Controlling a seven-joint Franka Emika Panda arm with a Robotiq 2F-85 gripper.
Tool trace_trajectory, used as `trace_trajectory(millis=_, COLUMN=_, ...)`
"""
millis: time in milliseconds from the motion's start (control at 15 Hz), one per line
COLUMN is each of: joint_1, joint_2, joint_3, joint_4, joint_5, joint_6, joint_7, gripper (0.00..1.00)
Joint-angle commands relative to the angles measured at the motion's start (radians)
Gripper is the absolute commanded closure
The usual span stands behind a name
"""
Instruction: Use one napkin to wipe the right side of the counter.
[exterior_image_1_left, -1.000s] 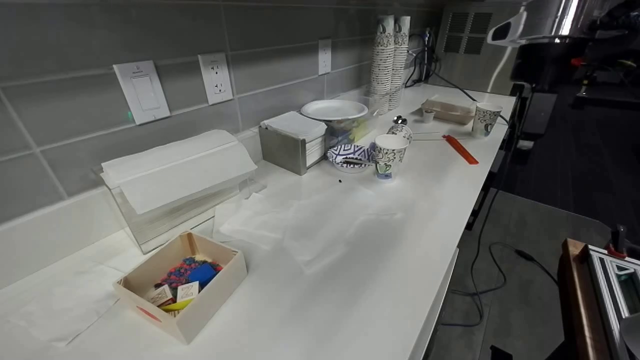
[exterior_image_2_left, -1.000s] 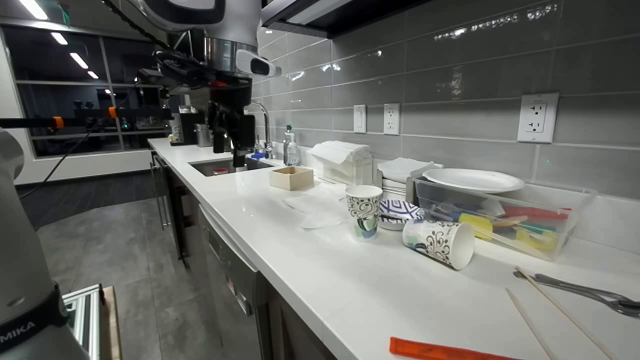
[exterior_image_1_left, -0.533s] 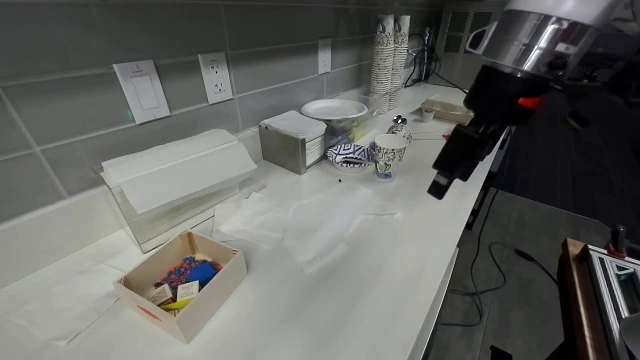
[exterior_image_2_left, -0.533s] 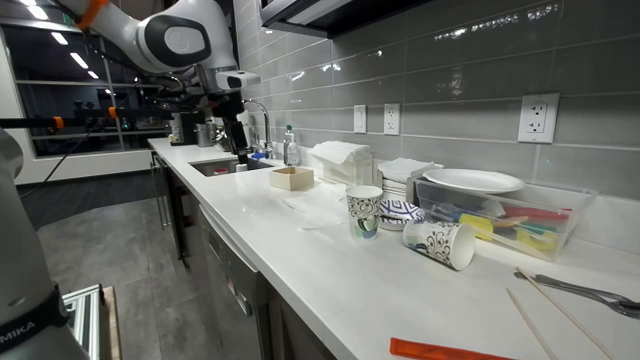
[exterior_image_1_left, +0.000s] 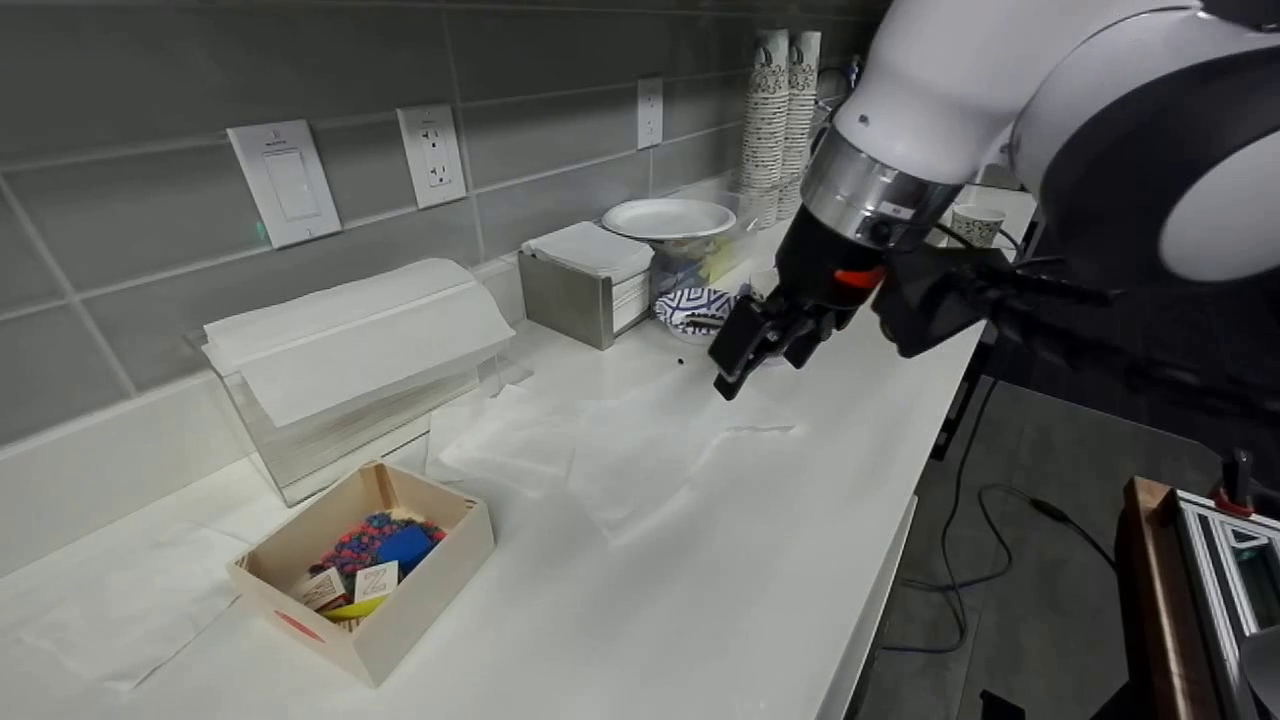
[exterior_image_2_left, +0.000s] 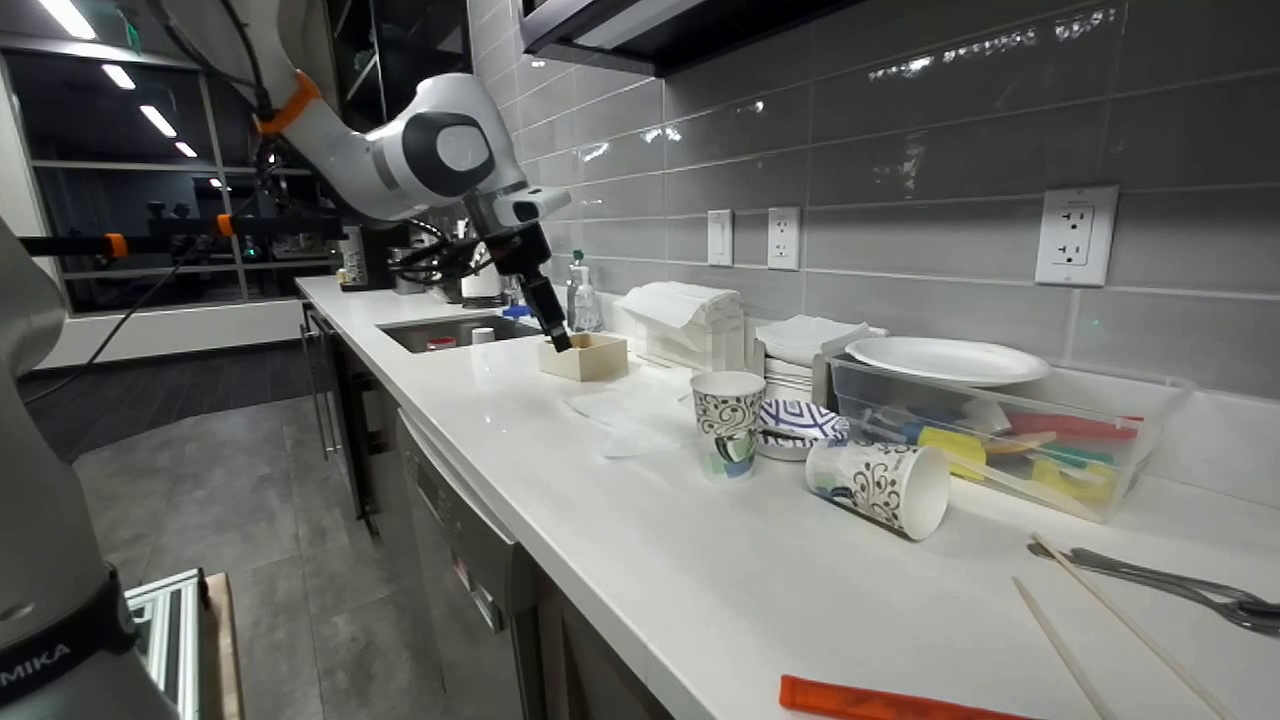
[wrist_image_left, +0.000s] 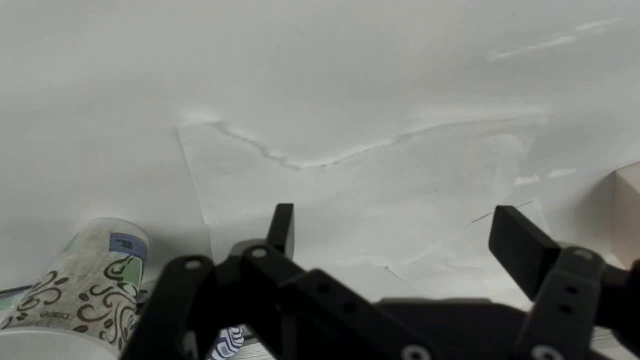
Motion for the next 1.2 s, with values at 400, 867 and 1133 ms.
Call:
trace_trajectory(millis=400, joint_1=0.006, joint_2=0.348, joint_3=-0.092, joint_4=0.235, joint_5=-0.351, joint_6=0.051, joint_7=0.131, gripper=0.0)
trace_trajectory(millis=867, joint_1=0.023, joint_2=0.511, joint_3=-0.14, joint_4=0.324, joint_5=-0.412, joint_6=0.107, joint_7=0.253, gripper=0.0)
trace_trajectory(millis=1133, joint_1=0.03, joint_2=0.556, joint_3=-0.157, joint_4=0.347, joint_5=-0.438, joint_6=0.103, joint_7=0.247, gripper=0.42)
